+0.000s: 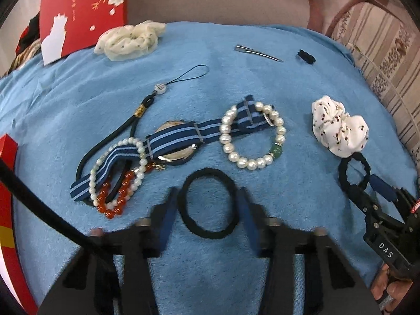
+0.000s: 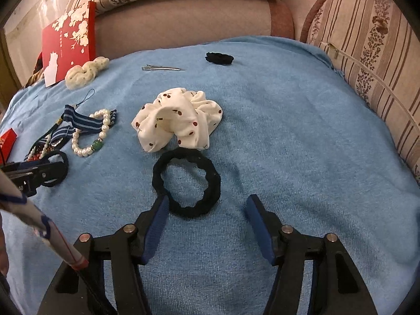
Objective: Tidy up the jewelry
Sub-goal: 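Grasp the thin black hair tie with left tool while right tool grasps braided black tie, then carry both black hair ties into the red tray and open both tools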
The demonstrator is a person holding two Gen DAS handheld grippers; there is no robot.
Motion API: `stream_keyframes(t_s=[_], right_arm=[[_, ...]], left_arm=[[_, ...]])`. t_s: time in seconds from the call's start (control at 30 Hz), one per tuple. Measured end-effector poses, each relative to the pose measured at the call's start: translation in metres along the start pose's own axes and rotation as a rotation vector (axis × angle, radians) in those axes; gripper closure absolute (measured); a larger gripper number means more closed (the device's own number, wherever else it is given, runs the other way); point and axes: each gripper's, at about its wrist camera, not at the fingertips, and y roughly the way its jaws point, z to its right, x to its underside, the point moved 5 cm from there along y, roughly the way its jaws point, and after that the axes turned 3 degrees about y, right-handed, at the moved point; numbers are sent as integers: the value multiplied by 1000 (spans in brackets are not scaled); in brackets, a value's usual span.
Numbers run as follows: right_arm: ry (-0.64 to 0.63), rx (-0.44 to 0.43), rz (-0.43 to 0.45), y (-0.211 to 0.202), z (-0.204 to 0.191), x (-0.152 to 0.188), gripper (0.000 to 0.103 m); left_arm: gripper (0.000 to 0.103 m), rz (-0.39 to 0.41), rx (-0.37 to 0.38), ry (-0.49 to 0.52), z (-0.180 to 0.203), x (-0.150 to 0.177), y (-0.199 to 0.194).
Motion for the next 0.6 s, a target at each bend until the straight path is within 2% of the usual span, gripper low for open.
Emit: stream_keyframes(t_s=[0.03,0.07,0.1,0.2,0.23,0.33,0.6], right_arm=[[-6,-2,2,-1,-2,0,51],[-14,-3,5,-2,-4,1,56],[-22,-3,7,-3,-6,1,69],[-35,-11,11,-10,-10,1,82],[-29,-25,14,-13,-10,1,94],[11,-90,15,-27,-8,1,95],[-4,-166,62,-80,-24,8,95]], left_arm=[[101,-2,-4,8,3,-1,-1],[99,-10,0,10,6,-1,-1],[99,-12,21,6,8,-1,-3],[100,-2,68,-17,10,3,-16],[100,8,86,-29,9,5,-25],[100,45,118,-57,4,13,-54],[100,139,148,-134,-32,48,-131]])
